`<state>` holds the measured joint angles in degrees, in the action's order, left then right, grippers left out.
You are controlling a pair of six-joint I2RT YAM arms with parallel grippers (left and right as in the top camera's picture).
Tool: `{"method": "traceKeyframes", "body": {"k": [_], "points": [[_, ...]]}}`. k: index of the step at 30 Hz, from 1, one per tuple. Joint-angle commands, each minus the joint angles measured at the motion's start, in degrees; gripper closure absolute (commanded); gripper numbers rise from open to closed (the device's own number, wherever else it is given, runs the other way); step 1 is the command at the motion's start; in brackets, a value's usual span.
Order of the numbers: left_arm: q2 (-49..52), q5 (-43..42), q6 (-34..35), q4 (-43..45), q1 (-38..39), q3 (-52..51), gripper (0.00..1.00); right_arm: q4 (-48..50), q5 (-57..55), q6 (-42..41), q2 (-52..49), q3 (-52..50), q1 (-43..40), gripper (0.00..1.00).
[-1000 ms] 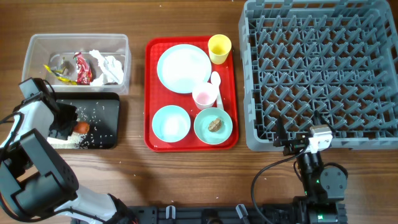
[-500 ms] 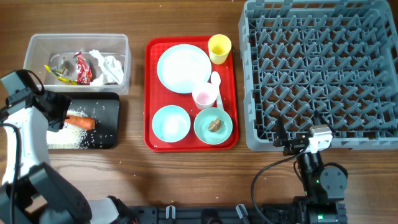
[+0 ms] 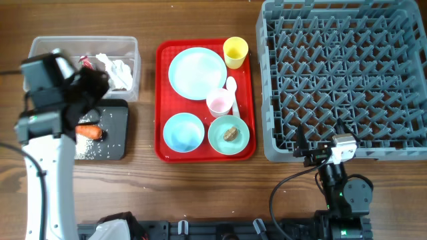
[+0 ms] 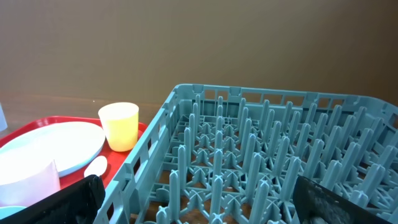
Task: Sort waste into correct bins and load items into the dishwasher rack
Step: 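Move the left gripper back toward the red tray, then lower the left gripper into the green bowl and grasp the mushroom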
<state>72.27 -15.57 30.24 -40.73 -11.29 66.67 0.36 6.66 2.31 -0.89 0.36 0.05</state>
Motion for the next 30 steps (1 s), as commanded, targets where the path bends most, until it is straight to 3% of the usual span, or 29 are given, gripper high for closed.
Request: {"method": "traceKeyframes", "body": {"k": [1, 8, 17, 30], "points": [[1.2, -2.2, -4.2, 0.5, 12.9, 2.8, 0.63, 0.2, 0.9, 0.6, 0.5, -0.1, -0.3, 0.00], [7.0, 2.3, -7.6, 5.6, 30.9, 3.5, 0.61, 0.2, 0.9, 0.6, 0.5, -0.1, -0.3, 0.00], [19.1, 8.7, -7.6, 6.6, 46.6, 3.5, 0.62, 0.2, 0.9, 0.6, 0.5, -0.1, -0.3, 0.00], [28.2, 10.8, -7.6, 3.6, 53.9, 3.5, 0.61, 0.2, 0.9, 0.6, 0.5, -0.1, -0.3, 0.00]]}}
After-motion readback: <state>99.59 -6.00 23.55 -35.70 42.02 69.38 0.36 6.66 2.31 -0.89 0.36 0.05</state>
